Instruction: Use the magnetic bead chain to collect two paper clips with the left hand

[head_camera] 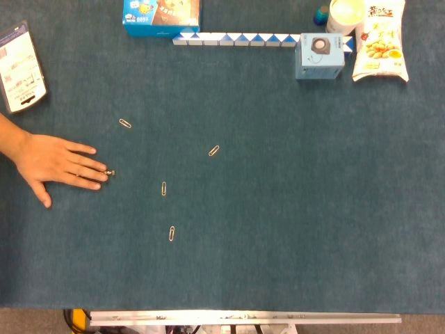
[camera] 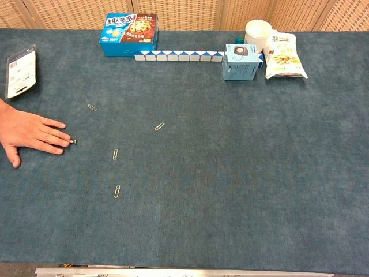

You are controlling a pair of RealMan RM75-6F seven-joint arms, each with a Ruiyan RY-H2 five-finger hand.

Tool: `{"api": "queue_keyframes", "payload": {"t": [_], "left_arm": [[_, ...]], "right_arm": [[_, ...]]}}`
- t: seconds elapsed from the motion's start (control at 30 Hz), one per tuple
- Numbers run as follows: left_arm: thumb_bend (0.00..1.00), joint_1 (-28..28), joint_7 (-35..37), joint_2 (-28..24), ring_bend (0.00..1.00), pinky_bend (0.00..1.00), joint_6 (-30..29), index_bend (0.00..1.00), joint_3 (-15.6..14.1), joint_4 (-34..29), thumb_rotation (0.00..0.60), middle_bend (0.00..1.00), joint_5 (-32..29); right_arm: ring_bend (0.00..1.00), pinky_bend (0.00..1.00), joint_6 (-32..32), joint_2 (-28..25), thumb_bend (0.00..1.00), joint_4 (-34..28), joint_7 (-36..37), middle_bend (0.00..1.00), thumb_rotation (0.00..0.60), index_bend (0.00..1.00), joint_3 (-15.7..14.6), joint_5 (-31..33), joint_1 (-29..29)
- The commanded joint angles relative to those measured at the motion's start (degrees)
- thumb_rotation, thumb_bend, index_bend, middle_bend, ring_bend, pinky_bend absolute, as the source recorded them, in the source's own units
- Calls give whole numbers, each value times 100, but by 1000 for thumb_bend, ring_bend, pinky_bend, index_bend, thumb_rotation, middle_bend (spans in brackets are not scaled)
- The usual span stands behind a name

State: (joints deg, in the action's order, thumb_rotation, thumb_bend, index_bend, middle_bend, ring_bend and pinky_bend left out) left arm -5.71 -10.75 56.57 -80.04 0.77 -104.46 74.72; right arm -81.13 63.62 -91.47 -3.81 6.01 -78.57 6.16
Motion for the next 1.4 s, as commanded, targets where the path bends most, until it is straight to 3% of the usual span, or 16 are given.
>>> {"api": "queue_keyframes", "payload": {"t": [0.03,0.3,1.4], "left_arm": [[166,27,-8,-16,0,65,-8,329,-10,-9,600,31,-17],[166,179,98,-100,0,65,-241,329,-14,-103,600,31,90],[166,149,-99,-7,0,65,0,329,-18,-99,600,31,33]], "right_arm": [[385,695,31,2,0,-4,-8,416,600,388,14,3,24],[386,695,212,83,0,-10,-222,416,600,388,-34,-80,156],[386,695,228,154,0,-48,-466,416,600,388,-152,-230,212]]}}
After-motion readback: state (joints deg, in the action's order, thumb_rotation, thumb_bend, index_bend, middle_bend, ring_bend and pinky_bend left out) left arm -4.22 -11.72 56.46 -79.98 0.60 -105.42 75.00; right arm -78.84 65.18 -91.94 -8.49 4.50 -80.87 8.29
